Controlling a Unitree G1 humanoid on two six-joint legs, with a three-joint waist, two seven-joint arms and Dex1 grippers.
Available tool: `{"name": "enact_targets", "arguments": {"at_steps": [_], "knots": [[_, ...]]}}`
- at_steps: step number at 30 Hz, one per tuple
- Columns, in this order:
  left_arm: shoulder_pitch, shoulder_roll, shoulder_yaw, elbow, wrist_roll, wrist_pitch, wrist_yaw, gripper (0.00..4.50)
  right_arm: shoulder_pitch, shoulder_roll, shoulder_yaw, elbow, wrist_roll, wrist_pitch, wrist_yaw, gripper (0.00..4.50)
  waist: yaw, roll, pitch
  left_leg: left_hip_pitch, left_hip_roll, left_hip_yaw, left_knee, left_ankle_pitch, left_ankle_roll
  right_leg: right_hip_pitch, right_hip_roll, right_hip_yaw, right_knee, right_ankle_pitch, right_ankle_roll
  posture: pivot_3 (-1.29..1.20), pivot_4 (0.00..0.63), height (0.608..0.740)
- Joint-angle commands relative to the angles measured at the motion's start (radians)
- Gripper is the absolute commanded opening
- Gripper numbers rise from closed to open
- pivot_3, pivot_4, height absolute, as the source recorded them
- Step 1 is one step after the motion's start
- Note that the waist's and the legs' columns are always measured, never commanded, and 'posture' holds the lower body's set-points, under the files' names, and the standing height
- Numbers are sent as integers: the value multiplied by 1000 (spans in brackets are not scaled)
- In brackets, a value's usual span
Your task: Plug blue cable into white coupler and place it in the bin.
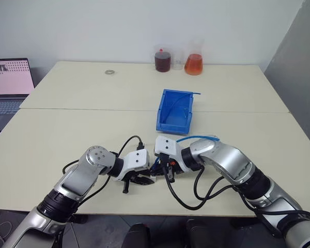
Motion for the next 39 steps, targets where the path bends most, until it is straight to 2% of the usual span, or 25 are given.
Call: {"name": "enact_targets", "arguments": {"at_steps": [1, 10, 16, 21, 29, 31, 32, 36, 39], "knots": [[6, -17, -24, -1, 3, 13, 13, 755, 31, 38, 127, 15, 9, 14, 33, 146, 0, 0, 0, 0, 0, 0, 0, 0, 0, 0, 0, 0, 0, 0, 0, 0, 150, 740], [18, -23, -26, -10, 4, 19, 20, 755, 76, 43, 174, 13, -14, 13, 26, 145, 0, 0, -4, 4, 0, 0, -4, 0, 0, 2, 0, 1, -1, 0, -1, 0, 150, 740], [44, -15, -19, -37, 1, 30, 25, 755, 120, 9, 213, -5, -42, -4, 52, 145, 0, 1, -8, 13, 0, 0, -11, 0, 0, 7, 0, 3, -3, -3, -4, 0, 150, 740], [59, -5, -10, -54, -1, 41, 27, 755, 129, 39, 214, 8, -48, -10, 43, 145, 0, 0, -10, 14, 0, 0, -13, -1, -1, 8, -1, 3, -3, -6, -3, 0, 150, 740], [87, -34, 53, -40, -21, 31, 88, 755, 86, 54, 56, 13, -22, -7, 35, 145, -2, 2, -10, 15, 1, 0, -14, -2, -1, 8, -1, 2, -2, -7, -4, 0, 150, 740], [117, -42, 85, -47, -39, 14, 101, 1460, 80, 41, 16, 12, -25, -22, 28, 145, -2, 2, -7, 15, 1, -1, -14, -2, -1, 8, -1, 2, -2, -7, -4, 0, 150, 740], [132, -41, 99, -53, -45, 11, 106, 1530, 79, 34, 0, 8, -22, -23, 27, 145, -1, 2, -5, 15, 2, -1, -14, -2, -1, 8, -2, 2, -2, -7, -4, 0, 150, 740], [205, -36, 176, -105, -92, 4, 143, 2339, 93, 2, -85, -49, 3, -11, -1, 144, 0, -3, -1, 14, 2, -2, -13, -2, -1, 7, -3, 1, -1, -7, -3, 0, 150, 740], [251, -37, 289, -146, -167, 27, 179, 2883, 105, -23, -163, -97, 37, 19, -22, 144, 0, -4, 3, 9, 4, -2, -13, -2, -1, 4, -5, 2, -2, -7, -3, 0, 150, 740]]}}
